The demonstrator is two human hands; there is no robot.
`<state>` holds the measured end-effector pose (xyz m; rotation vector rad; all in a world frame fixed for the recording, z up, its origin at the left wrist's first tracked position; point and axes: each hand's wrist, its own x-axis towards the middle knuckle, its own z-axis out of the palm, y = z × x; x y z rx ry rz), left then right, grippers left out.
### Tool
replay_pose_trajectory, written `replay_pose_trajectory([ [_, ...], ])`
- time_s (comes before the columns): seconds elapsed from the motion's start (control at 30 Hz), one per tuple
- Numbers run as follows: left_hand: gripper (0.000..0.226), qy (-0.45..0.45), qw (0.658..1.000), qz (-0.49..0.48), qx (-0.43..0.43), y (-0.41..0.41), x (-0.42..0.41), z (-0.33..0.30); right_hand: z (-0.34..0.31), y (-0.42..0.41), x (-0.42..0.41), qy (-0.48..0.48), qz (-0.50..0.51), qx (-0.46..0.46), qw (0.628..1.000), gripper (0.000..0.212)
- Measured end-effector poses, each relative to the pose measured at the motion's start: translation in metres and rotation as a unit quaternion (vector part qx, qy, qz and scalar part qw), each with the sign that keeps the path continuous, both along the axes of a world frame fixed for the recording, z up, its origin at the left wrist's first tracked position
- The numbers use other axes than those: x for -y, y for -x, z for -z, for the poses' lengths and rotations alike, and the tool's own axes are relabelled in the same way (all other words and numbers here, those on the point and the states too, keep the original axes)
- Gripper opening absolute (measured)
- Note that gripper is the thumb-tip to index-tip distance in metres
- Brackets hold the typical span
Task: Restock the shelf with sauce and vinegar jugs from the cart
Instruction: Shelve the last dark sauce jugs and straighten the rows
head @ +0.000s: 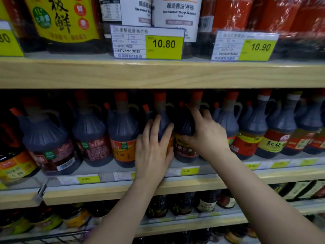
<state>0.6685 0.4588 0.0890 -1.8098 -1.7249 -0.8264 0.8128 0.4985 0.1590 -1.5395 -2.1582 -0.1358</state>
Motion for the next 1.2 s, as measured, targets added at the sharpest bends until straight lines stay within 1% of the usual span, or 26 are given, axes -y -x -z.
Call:
replay_pose_trajectory([
  [0.17,0.069,-0.008,1.000,-0.003,-0.006,-0.001,-0.003,0.002,-0.003,-0.004,0.000,0.007,-0.016,0.006,1.000,0.085],
  [0.27,0.071,0.004,1.000,-0.001,0.006,-0.002,0.000,0.000,-0.002,-0.003,0.002,0.015,-0.041,-0.015,0.999,0.085],
  [0.37,0.071,0.003,1.000,0.021,0.015,0.002,0.013,-0.007,-0.004,-0.007,0.007,0.015,-0.057,-0.051,0.997,0.083],
  [0.47,0.063,-0.018,0.999,0.036,0.016,0.029,0.036,-0.013,-0.010,-0.007,0.019,-0.052,-0.047,-0.079,0.994,0.074],
  [0.57,0.059,-0.035,0.999,-0.003,0.008,0.075,0.056,-0.017,-0.012,0.020,0.039,-0.091,-0.071,-0.097,0.989,0.065],
  [0.7,0.059,-0.029,0.996,-0.079,0.013,0.139,0.077,-0.012,-0.003,0.091,0.069,-0.056,-0.146,-0.059,0.986,0.065],
  [0.8,0.063,-0.024,0.992,-0.122,0.029,0.178,0.088,-0.012,-0.001,0.147,0.079,-0.037,-0.171,-0.025,0.984,0.068],
  [0.9,0.073,-0.010,0.990,-0.135,0.037,0.206,0.091,-0.014,-0.006,0.190,0.079,0.011,-0.162,-0.011,0.987,0.075],
  [0.97,0.077,0.001,0.991,-0.123,0.053,0.216,0.089,-0.013,-0.009,0.211,0.075,0.018,-0.139,0.009,0.990,0.081],
  [1.1,0.077,0.018,0.991,-0.111,0.072,0.222,0.084,-0.010,-0.008,0.239,0.065,0.046,-0.088,0.048,0.994,0.093],
  [1.2,0.075,0.019,0.990,-0.111,0.083,0.223,0.080,-0.006,-0.008,0.244,0.060,0.047,-0.077,0.047,0.995,0.094],
])
